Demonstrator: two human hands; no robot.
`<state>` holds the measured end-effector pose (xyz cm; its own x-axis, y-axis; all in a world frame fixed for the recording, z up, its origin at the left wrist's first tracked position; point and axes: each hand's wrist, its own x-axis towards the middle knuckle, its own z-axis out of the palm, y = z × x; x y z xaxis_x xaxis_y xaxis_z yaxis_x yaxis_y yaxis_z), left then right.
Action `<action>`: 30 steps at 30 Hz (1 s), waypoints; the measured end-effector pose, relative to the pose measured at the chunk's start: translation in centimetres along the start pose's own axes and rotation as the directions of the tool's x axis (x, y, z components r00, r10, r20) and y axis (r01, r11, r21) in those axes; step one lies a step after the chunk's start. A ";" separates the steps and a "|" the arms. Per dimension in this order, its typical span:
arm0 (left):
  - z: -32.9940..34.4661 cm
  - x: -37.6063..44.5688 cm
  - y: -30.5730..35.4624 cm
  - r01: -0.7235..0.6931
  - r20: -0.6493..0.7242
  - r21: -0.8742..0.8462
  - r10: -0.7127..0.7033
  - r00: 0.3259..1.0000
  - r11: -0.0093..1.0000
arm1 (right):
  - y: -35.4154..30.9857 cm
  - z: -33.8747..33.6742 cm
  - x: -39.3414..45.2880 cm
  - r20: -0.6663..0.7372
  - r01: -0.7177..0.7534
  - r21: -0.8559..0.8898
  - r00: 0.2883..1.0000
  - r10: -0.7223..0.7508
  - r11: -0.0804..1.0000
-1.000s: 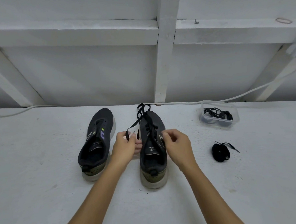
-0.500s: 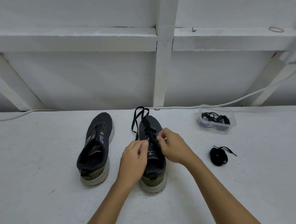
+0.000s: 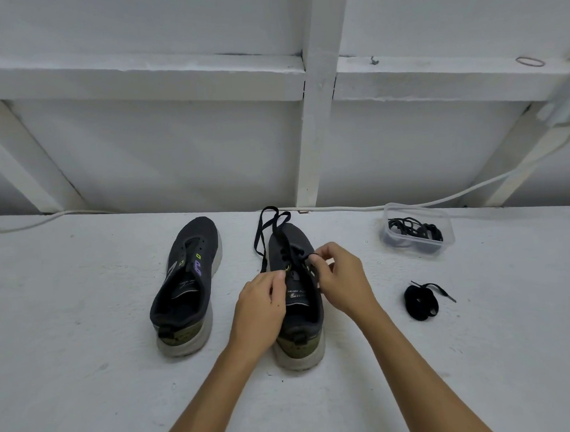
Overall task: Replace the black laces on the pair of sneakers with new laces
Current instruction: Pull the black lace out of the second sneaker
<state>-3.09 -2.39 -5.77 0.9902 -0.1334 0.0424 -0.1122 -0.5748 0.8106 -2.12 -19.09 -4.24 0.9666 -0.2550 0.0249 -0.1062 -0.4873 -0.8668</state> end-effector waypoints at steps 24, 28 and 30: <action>-0.6 0.3 0.1 -0.051 0.028 0.057 0.049 0.998 0.997 | -0.3 -0.7 -0.6 0.223 -0.282 0.185 0.945 0.239 0.941; -0.7 0.3 0.0 -0.025 0.034 0.040 0.024 0.999 0.999 | -0.7 -0.5 -0.3 -0.030 -0.279 0.384 0.949 0.314 0.880; -0.7 0.2 0.3 -0.030 0.034 0.036 0.029 0.999 0.999 | -0.6 -0.2 -0.7 0.074 -0.324 0.340 0.945 0.319 0.883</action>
<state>-2.87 -1.96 -5.12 0.9831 -0.1770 0.0460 -0.1447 -0.5990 0.7875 -2.82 -18.75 -3.62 0.8968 -0.3347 -0.2893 -0.3276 -0.0632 -0.9427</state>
